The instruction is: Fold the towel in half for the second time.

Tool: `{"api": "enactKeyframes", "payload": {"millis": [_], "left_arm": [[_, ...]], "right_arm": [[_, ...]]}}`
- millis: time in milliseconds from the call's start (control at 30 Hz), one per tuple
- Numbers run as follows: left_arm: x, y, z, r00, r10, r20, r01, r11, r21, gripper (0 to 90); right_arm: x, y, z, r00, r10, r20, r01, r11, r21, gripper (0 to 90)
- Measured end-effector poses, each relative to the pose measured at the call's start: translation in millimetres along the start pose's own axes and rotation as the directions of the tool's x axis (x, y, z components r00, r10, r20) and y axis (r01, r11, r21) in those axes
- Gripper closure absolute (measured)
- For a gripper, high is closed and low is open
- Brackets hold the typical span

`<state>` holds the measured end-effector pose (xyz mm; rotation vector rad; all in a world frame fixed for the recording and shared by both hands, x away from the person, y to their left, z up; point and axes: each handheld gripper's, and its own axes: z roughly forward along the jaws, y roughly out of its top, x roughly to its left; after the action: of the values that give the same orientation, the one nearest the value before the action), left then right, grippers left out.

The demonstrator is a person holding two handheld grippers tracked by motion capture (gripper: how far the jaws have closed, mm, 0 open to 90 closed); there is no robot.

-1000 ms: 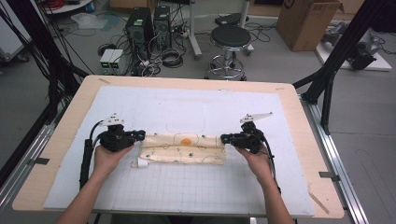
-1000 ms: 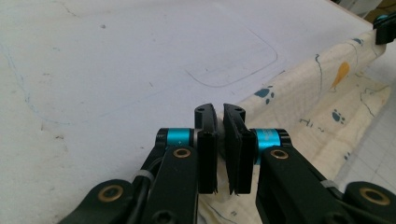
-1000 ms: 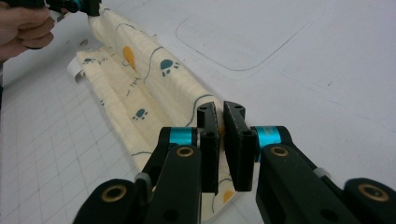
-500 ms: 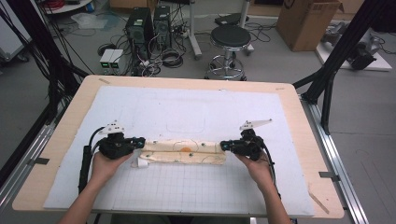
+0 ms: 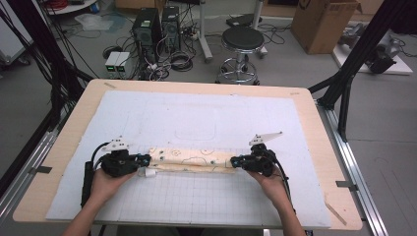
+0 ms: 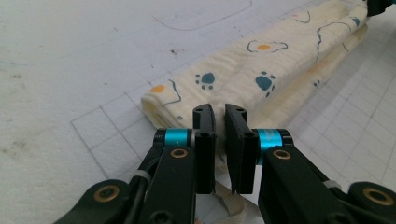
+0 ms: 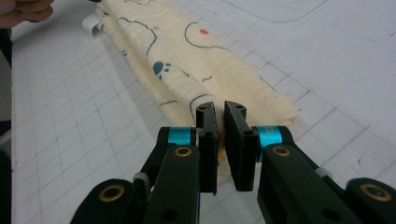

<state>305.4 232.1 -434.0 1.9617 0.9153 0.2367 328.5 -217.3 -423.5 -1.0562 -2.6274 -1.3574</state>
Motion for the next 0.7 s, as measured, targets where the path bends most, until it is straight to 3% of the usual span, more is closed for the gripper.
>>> {"api": "enactKeyframes", "payload": {"millis": [400,467,567,700], "left_arm": [[-4.1,-7.1,-0.9,0.9994,0.008,0.035,-0.009,0.9995,0.031,77.1],[-3.0,-6.3,-3.3,0.9988,-0.005,0.048,0.005,0.9999,0.01,73.0],[-1.3,-2.3,-10.2,0.9945,-0.045,0.095,0.049,0.9978,-0.044,66.0],[-3.9,7.1,-15.2,0.9952,-0.034,0.092,0.04,0.9966,-0.072,60.5]], "right_arm": [[-3.7,-17.3,-0.2,0.9989,0.042,-0.02,-0.042,0.9991,-0.003,80.8],[-4.0,-18.2,-1.5,0.9987,0.047,-0.017,-0.047,0.9989,0.001,73.5],[-2.2,-16.5,-7.4,0.9979,0.043,-0.05,-0.046,0.997,-0.063,66.0],[1.1,-9.9,-14.4,0.9978,0.037,-0.054,-0.042,0.9941,-0.1,62.6]]}}
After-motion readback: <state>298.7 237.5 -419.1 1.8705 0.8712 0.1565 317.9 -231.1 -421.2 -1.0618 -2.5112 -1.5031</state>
